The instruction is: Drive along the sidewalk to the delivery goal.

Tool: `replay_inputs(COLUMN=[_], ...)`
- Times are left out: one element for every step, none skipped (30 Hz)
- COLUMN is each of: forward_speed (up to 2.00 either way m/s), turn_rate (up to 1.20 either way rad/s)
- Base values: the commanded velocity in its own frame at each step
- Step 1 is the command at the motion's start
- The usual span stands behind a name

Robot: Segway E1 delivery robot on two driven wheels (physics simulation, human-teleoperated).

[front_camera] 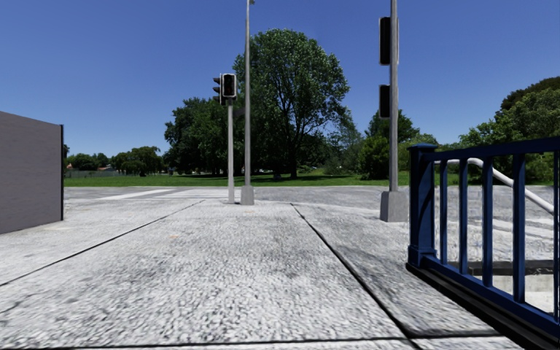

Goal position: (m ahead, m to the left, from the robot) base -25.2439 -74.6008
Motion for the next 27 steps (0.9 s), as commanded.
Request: replay_inputs(forward_speed=[1.98, 1.98, 1.98, 1.98, 1.98, 1.98, 1.98, 1.98, 1.98, 1.98, 1.98, 1.98, 1.98, 1.98, 1.98, 1.98, 1.98, 1.98, 1.98, 1.98, 1.98, 1.98, 1.98, 1.9, 1.74, 1.74, 1.67], turn_rate=[0.0, 0.0, 0.0, 0.0, 0.0, 0.0, 0.0, 0.0, 0.0, 0.0, 0.0, 0.0, -0.1, -0.25, -0.25, -0.41, -0.54, -0.54, -0.59, -0.62, -0.74, -0.74, -0.82, -0.83, -0.84, -0.84, -0.84])
